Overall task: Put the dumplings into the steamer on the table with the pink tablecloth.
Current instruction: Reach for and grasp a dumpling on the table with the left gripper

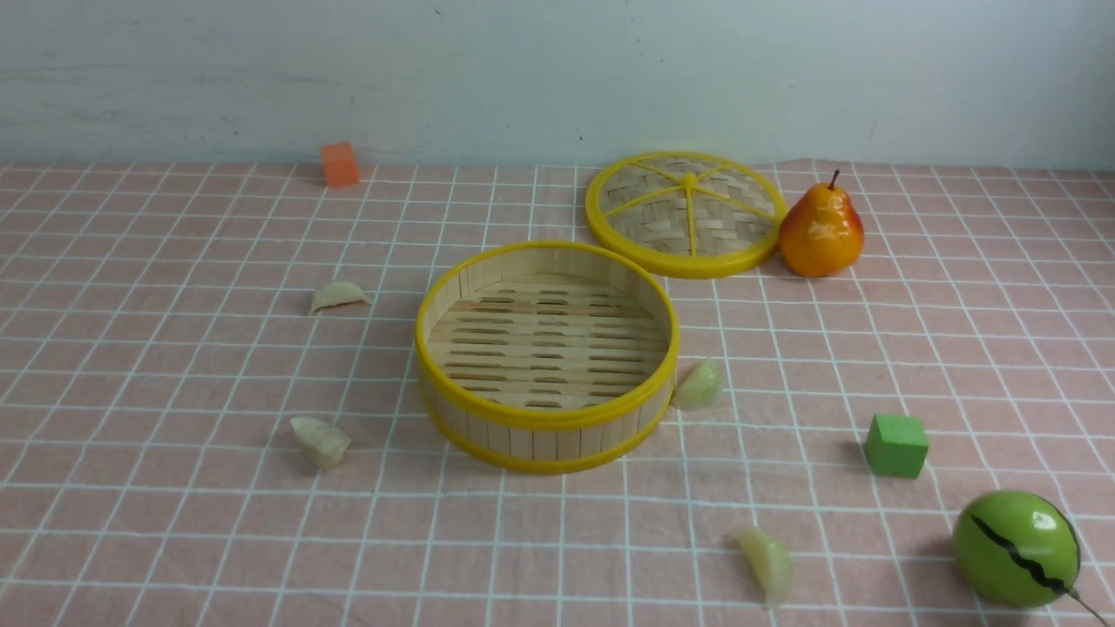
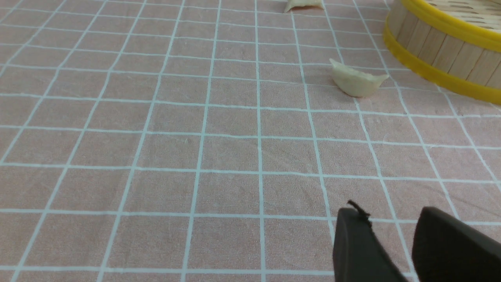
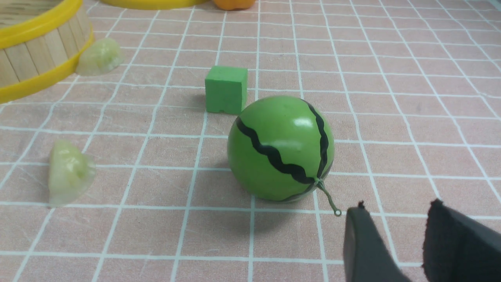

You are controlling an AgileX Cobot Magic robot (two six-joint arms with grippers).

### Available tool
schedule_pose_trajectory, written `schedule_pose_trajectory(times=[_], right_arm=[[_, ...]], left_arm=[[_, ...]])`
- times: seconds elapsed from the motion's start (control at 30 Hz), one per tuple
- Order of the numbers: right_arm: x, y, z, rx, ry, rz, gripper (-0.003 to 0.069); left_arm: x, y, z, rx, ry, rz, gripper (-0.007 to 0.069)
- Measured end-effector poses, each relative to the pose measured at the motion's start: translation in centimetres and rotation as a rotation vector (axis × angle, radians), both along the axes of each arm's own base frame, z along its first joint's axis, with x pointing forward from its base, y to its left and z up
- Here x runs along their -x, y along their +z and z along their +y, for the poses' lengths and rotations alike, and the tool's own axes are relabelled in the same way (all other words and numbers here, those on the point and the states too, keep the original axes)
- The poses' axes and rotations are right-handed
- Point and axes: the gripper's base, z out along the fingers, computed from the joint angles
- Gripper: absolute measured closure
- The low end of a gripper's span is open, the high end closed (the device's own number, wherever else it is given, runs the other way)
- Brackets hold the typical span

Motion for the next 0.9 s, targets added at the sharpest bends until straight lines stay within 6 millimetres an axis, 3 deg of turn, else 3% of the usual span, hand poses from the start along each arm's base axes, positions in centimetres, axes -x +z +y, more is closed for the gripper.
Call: schedule_pose_trajectory(times=[0.3, 0.53, 0.9], right_arm=[[0.0, 0.0, 0.0, 0.001, 0.0, 0.0, 0.0419], [-0.2, 0.3, 0.0, -0.016, -0.007, -0.062, 0.0419], [-0.3, 4.2, -0.6, -0.021, -0.067, -0.502, 0.0419]], left_arm=[[-0.1, 0.2, 0.0, 0.001, 0.001, -0.022, 0.0396], [-0.3, 1.1, 0.0, 0.008, 0.006, -0.132, 0.0389], [-0.5, 3.1, 0.1, 0.024, 0.015, -0.354, 0.0389]])
